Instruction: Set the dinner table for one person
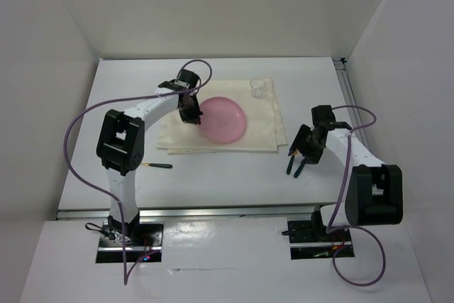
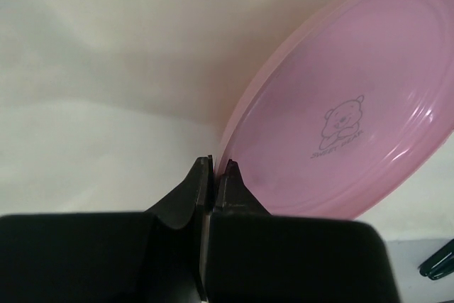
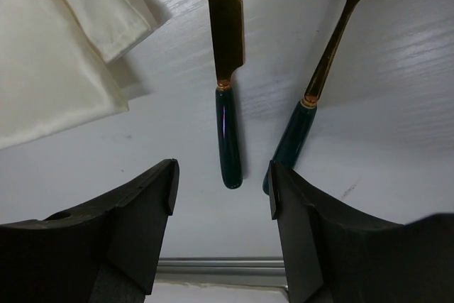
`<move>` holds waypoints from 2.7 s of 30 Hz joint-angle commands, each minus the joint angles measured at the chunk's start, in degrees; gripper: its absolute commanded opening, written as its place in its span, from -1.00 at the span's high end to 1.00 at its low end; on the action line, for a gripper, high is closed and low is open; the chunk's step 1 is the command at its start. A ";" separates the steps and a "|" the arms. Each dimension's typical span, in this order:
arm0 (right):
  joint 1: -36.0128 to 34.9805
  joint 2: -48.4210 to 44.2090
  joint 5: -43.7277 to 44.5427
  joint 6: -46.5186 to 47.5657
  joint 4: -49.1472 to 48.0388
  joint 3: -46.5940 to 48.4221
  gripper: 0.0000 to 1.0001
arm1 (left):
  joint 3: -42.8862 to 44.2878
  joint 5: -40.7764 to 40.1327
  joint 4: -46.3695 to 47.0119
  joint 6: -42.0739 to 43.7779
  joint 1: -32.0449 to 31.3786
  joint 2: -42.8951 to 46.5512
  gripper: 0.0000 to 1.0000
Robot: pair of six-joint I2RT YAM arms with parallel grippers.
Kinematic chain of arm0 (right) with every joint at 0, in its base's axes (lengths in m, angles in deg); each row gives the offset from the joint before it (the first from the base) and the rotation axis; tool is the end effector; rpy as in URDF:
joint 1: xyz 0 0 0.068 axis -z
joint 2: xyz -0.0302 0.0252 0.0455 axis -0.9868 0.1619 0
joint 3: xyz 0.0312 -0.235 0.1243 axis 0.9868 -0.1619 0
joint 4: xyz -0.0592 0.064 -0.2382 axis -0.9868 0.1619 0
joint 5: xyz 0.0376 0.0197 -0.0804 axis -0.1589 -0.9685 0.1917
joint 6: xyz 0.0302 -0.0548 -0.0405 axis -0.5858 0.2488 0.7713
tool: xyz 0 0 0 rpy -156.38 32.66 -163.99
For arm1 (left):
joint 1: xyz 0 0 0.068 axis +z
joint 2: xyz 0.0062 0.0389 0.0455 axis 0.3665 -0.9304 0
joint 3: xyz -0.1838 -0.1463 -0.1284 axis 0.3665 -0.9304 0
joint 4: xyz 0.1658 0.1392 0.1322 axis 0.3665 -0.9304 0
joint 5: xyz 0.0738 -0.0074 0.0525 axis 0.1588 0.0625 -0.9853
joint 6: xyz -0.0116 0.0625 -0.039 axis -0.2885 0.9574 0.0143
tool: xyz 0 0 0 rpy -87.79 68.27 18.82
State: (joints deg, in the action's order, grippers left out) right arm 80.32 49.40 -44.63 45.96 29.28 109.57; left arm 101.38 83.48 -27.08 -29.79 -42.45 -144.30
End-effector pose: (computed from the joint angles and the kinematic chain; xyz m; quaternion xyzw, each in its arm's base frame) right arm 0.2461 0.0085 0.1665 0.2385 0.9542 0.0978 0.1519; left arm 0.4076 -0.1541 0.1874 -0.1779 0.9497 -0.1215 0.2273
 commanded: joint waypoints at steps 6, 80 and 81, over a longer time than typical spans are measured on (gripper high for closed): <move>0.36 0.53 -1.82 -0.94 -7.84 -4.81 -0.24 | 1.33 2.86 6.19 1.28 -0.06 -1.39 0.79; -16.69 34.01 -4.55 10.49 -3.54 34.56 0.88 | 17.76 -2.59 -4.62 5.06 1.00 -7.99 -0.52; -16.69 34.54 -4.55 10.49 -3.54 35.08 0.70 | 17.76 -3.11 -5.49 5.59 1.00 -7.28 -0.55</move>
State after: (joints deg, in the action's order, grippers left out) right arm 64.24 83.00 -48.43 56.12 27.58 141.50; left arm 117.73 81.65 -30.51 -25.53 -41.81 -154.12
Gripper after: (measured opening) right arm 0.241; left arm 0.765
